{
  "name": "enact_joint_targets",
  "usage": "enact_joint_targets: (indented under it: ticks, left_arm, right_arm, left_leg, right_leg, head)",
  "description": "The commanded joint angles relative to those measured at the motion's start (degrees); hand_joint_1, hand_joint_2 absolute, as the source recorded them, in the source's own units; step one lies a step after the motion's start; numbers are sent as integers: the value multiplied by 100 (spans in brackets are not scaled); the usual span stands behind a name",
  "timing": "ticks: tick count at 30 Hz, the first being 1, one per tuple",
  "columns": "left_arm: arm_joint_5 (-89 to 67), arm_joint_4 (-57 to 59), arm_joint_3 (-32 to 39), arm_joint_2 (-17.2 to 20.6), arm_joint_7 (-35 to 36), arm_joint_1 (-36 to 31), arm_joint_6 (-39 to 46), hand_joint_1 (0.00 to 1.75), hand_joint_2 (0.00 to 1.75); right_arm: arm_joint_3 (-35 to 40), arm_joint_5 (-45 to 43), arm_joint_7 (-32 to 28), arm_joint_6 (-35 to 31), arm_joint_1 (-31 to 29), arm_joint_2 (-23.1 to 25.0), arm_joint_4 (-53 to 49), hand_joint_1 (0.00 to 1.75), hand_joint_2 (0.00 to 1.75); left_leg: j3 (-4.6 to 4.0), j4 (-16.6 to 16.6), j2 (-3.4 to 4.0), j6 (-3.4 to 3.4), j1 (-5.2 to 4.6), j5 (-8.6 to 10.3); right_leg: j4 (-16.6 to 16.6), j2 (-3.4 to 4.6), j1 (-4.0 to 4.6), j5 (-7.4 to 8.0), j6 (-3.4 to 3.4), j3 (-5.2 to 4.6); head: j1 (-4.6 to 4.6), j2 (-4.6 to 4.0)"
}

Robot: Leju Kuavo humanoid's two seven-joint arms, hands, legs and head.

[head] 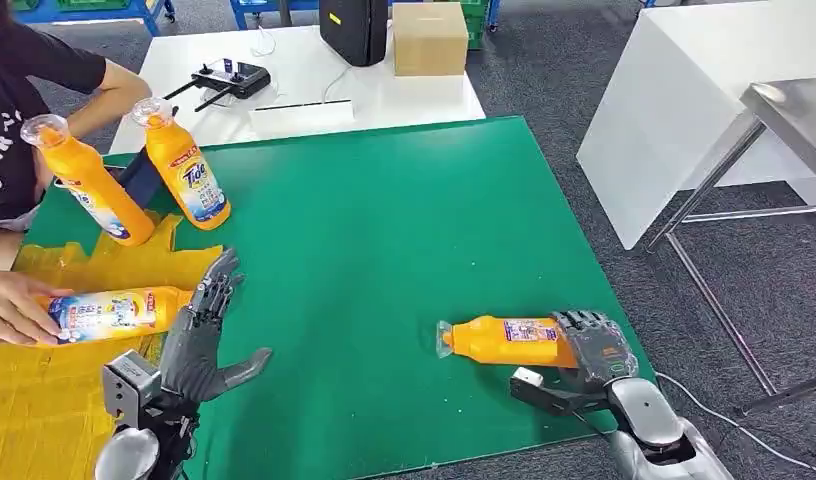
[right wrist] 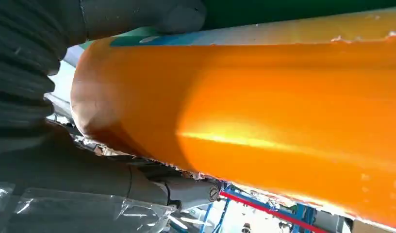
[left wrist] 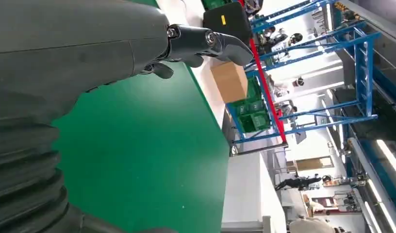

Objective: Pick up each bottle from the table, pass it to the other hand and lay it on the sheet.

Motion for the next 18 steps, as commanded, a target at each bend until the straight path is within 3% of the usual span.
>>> enact_joint_targets:
  ticks: [1, 6, 10, 15, 18]
  left_arm:
    - [21, 351, -16, -59, 33, -183, 0, 0, 175]
    - [25, 327, -26, -68, 39, -191, -14, 0, 175]
    - [-23, 306, -176, -64, 180, -193, -109, 0, 175]
    - [-80, 632, -799, -42, 364, -294, -211, 0, 175]
    - [118, 948, -1175, 21, 507, -455, -399, 0, 175]
  right_arm:
    - [236, 35, 32, 87, -48, 133, 568, 175, 175]
    - [164, 239, 105, -173, -172, 355, 604, 175, 175]
    - [-119, 53, 62, -873, -241, 928, 429, 175, 175]
    - [-736, -1655, -917, -1725, -309, 2058, -151, 175, 175]
    - [-784, -2548, -1332, -1830, -408, 2312, -361, 175, 175]
  left_leg:
    - [9, -7, -27, -14, 16, 2]
    - [8, -7, -28, -14, 16, 4]
    - [13, -6, -3, -10, 10, 2]
    - [1, -5, -3, -13, 7, 3]
    - [-5, -1, -8, -23, 16, -2]
  right_leg:
    - [-16, 2, 13, 3, -8, 17]
    - [-17, 2, 13, 5, -8, 21]
    - [-11, 13, 8, 6, -6, 21]
    - [-2, 14, 5, 3, -9, 4]
    - [5, 23, 12, -2, -15, -10]
  head:
    - [0, 0]
    - [0, 0]
    - [0, 0]
    - [0, 0]
    - [-4, 0]
